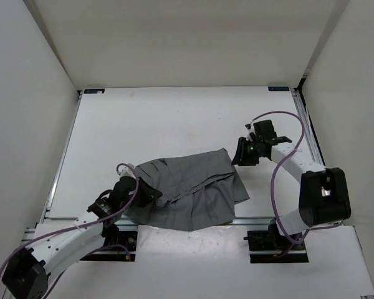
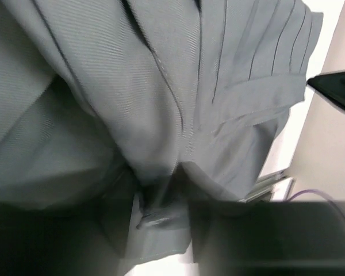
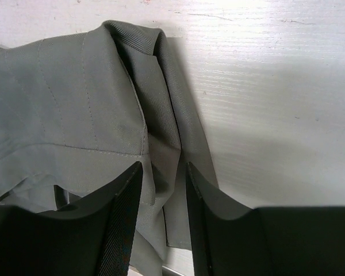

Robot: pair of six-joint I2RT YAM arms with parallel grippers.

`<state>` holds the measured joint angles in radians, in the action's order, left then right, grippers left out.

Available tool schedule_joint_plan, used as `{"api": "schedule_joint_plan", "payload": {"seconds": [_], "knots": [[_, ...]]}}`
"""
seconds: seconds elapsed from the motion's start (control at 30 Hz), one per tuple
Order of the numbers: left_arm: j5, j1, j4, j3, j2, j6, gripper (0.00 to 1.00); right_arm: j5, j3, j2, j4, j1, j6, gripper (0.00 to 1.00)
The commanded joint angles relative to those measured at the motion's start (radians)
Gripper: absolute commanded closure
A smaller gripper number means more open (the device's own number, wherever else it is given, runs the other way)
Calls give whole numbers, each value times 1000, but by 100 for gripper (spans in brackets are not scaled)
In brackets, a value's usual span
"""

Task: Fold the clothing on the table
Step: Flatten the skirt out

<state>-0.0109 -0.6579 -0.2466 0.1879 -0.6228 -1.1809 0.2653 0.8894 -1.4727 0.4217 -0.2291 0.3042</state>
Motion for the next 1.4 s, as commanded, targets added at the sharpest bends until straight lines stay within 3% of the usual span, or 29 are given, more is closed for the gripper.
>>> {"api": "schedule_joint_plan", "payload": {"seconds": [0.0,0.07,0.4,0.5,0.53,0.6,0.63,0.93,1.07,1.17,1.37], "knots": [[11,-19,26,8,-11,-16,83,31,48,-6,-21,10,-13,59],[-4,-26,23,10,4,-20,100,51,46,-20,-26,10,-1,60],[17,-2,10,-30,69,-40,100,130,16,-37,-31,-19,27,60],[37,12,13,-44,80,-39,100,227,-3,-37,-55,-18,53,75],[37,24,23,-44,84,-33,100,236,-4,-43,-51,-24,58,89],[49,55,26,-19,77,12,100,224,16,-18,-37,-33,65,100],[60,81,27,-2,54,30,100,207,44,-9,-35,-29,65,100],[140,204,83,471,-398,403,100,72,363,-20,84,71,-1,100],[95,158,53,651,-520,460,100,60,398,-25,120,80,-27,100],[97,132,70,601,-496,443,100,52,285,29,111,57,-19,100],[57,70,66,323,-358,394,100,-18,-37,155,117,-2,22,100]]}}
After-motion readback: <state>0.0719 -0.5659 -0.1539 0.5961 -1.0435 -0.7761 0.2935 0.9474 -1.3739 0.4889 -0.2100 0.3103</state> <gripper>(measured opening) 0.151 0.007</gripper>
